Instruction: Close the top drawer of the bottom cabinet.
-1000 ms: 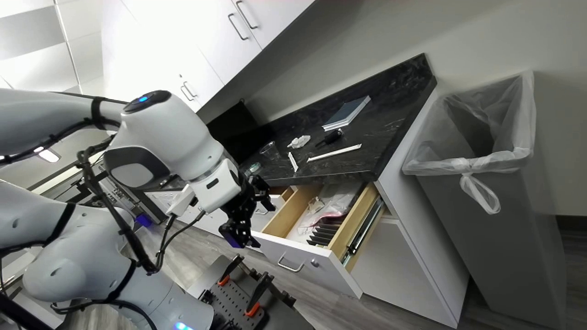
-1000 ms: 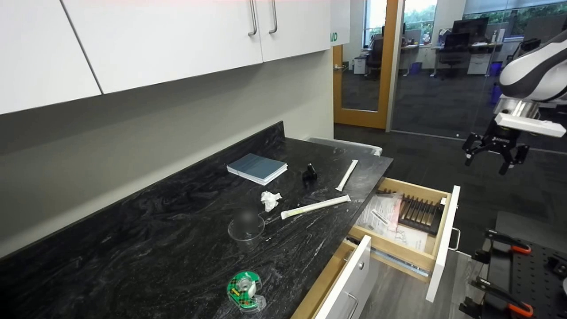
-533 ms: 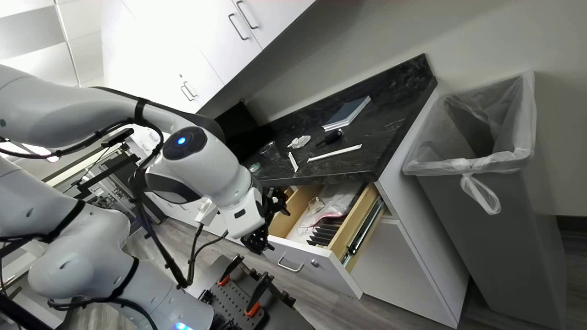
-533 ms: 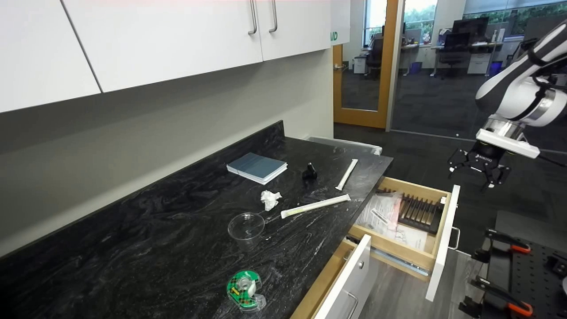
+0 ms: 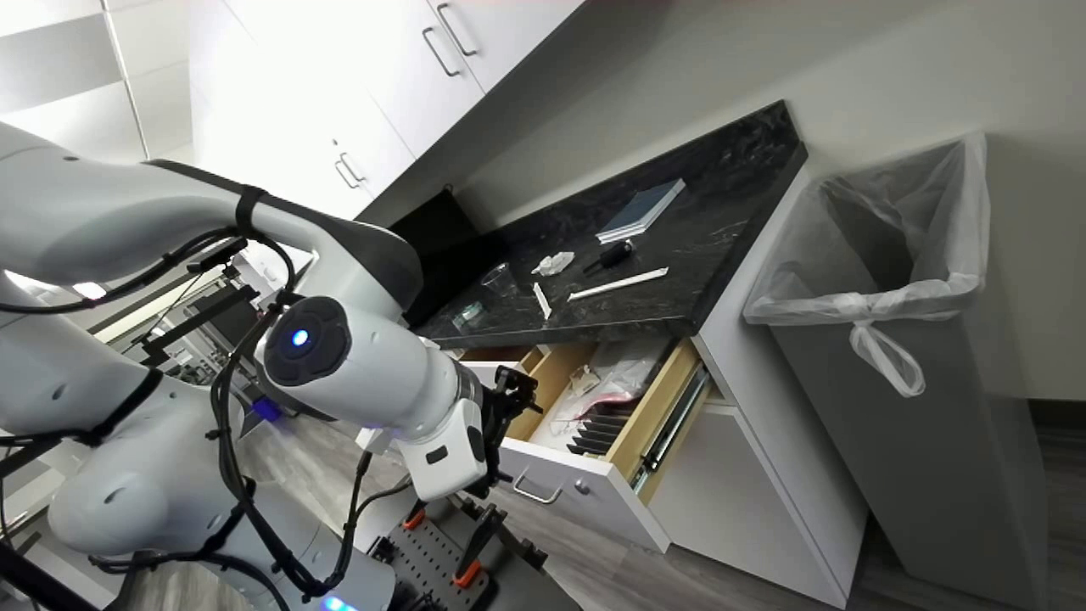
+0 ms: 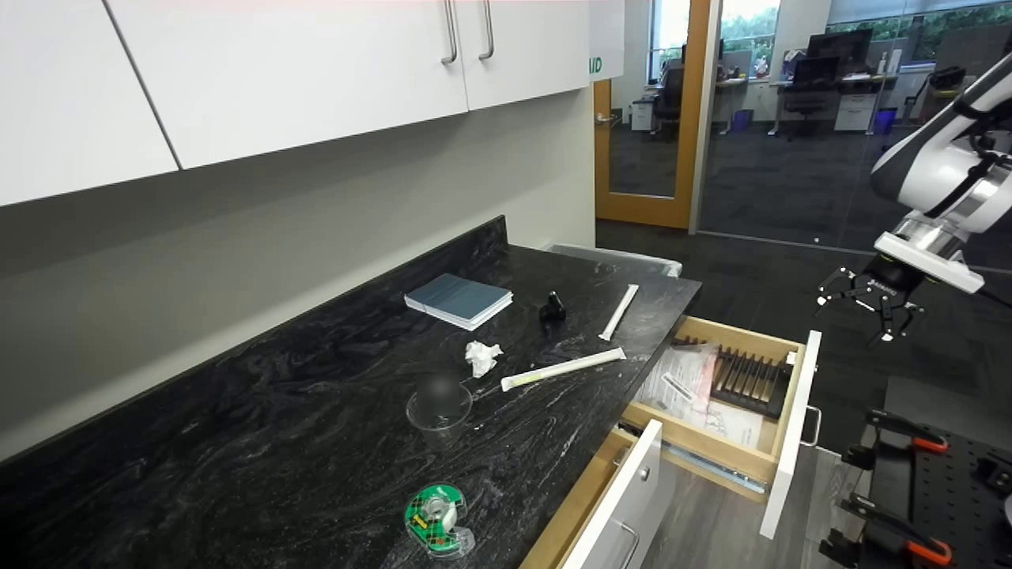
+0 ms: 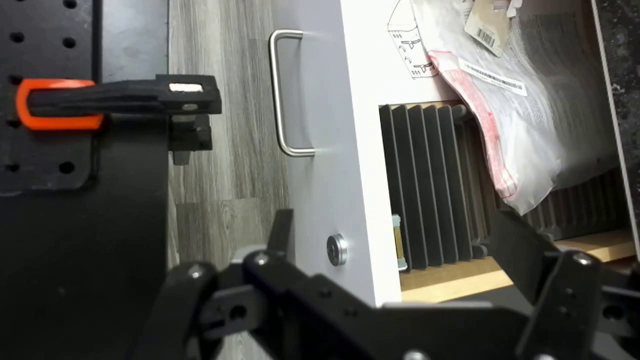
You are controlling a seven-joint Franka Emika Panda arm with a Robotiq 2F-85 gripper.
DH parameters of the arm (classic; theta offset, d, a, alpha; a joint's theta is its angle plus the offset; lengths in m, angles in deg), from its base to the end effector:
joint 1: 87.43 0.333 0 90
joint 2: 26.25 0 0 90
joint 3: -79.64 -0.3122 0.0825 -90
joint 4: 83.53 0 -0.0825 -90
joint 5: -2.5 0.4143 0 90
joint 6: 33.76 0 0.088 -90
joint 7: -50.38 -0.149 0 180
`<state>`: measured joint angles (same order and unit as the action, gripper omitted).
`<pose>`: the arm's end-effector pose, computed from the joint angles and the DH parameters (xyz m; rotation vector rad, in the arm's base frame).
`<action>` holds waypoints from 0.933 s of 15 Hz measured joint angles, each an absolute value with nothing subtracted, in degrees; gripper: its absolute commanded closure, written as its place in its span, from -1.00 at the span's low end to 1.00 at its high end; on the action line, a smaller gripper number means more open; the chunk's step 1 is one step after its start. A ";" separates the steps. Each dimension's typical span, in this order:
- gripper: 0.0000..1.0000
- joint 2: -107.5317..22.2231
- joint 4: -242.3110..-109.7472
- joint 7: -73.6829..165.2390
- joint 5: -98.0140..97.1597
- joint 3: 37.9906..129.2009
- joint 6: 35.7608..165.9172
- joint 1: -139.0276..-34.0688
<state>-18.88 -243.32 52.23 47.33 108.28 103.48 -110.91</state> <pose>0.2504 -0.2603 0.1585 -1.8541 1.7805 0.0346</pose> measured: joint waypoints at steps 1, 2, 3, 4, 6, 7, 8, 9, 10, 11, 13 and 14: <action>-1.00 -18.92 -243.31 51.90 47.43 108.19 103.48 -110.95; -1.00 -19.02 -243.35 51.07 47.67 108.19 103.48 -111.06; -1.00 -19.27 -243.40 50.09 48.37 108.24 103.45 -111.33; -1.00 -19.76 -243.41 49.10 49.22 108.35 103.45 -111.83; -0.47 -21.19 -243.41 47.41 50.69 108.92 103.45 -112.97; -0.31 -21.97 -243.42 46.78 51.36 109.26 103.45 -113.52; -0.17 -22.71 -243.43 46.36 51.87 109.59 103.45 -114.12; 0.02 -23.44 -243.43 46.07 52.47 109.96 103.44 -114.82; 0.15 -24.05 -243.43 45.70 53.02 110.45 103.42 -115.50; 0.33 -24.50 -243.42 45.51 53.58 110.97 103.39 -116.16; 0.63 -25.06 -243.42 45.43 54.74 112.10 102.93 -117.35; 0.76 -25.35 -243.42 45.43 55.60 112.61 102.29 -117.79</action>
